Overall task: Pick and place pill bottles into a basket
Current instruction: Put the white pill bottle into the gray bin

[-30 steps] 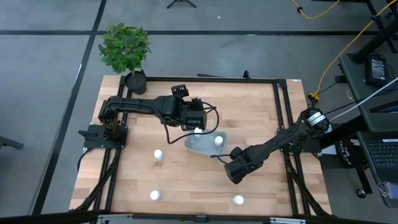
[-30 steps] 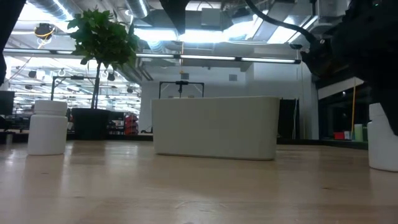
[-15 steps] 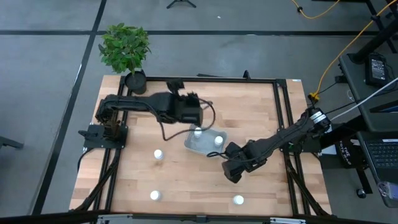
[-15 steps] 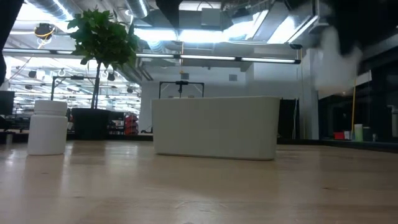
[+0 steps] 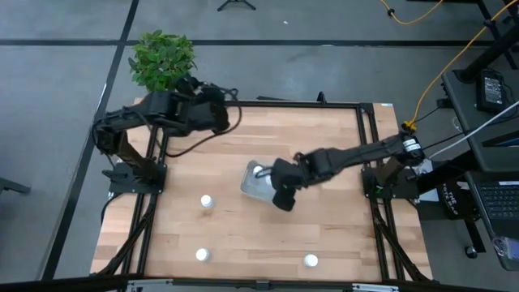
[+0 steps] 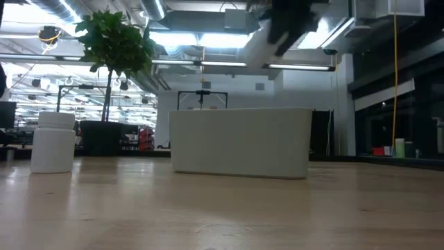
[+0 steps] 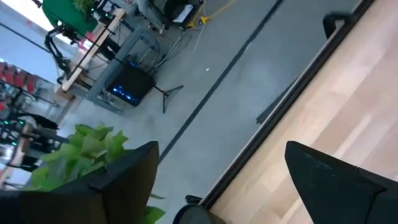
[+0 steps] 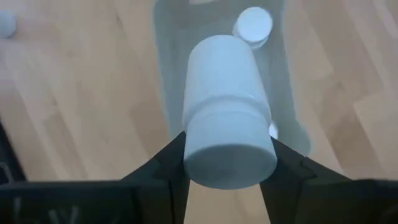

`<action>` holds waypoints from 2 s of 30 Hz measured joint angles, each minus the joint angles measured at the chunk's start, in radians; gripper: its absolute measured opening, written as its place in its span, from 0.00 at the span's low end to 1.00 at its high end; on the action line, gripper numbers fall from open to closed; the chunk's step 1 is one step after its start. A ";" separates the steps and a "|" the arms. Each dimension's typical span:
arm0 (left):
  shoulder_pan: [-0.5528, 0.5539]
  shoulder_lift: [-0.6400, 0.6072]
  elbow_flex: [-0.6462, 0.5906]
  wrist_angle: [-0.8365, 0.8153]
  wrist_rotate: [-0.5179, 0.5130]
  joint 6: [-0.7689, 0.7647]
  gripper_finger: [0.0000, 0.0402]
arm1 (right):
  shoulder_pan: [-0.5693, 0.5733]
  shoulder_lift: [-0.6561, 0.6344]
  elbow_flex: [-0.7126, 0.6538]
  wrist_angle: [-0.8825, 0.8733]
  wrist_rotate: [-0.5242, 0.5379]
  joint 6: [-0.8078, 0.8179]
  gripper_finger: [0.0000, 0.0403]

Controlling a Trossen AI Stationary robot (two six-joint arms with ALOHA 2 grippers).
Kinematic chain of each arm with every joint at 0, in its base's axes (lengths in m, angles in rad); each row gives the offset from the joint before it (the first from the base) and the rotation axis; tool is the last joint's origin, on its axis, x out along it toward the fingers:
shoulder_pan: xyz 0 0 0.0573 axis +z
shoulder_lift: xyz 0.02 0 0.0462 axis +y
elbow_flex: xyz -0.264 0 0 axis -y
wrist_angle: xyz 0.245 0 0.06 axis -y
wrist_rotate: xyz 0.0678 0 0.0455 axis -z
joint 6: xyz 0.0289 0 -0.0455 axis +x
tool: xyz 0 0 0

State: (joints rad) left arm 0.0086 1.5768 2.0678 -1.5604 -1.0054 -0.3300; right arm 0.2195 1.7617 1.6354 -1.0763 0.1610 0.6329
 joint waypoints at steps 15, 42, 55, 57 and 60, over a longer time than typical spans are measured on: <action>-0.022 -0.024 0.000 0.002 -0.005 -0.030 0.85 | -0.079 0.212 0.058 -0.084 -0.147 -0.225 0.36; -0.022 -0.023 0.000 0.016 -0.024 -0.026 0.85 | -0.136 0.560 0.519 -0.478 -0.083 -0.470 0.36; -0.022 -0.023 0.000 0.016 -0.025 -0.023 0.85 | -0.172 0.571 0.519 -0.492 -0.075 -0.505 0.36; -0.022 -0.023 0.000 0.015 -0.025 -0.016 0.85 | -0.172 0.571 0.519 -0.492 -0.075 -0.510 0.36; -0.022 -0.023 0.000 0.015 -0.026 -0.015 0.85 | -0.172 0.576 0.519 -0.492 -0.075 -0.512 0.36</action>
State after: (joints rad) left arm -0.0135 1.5536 2.0678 -1.5452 -1.0309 -0.3451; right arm 0.0478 2.3376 2.1548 -1.5686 0.0856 0.1206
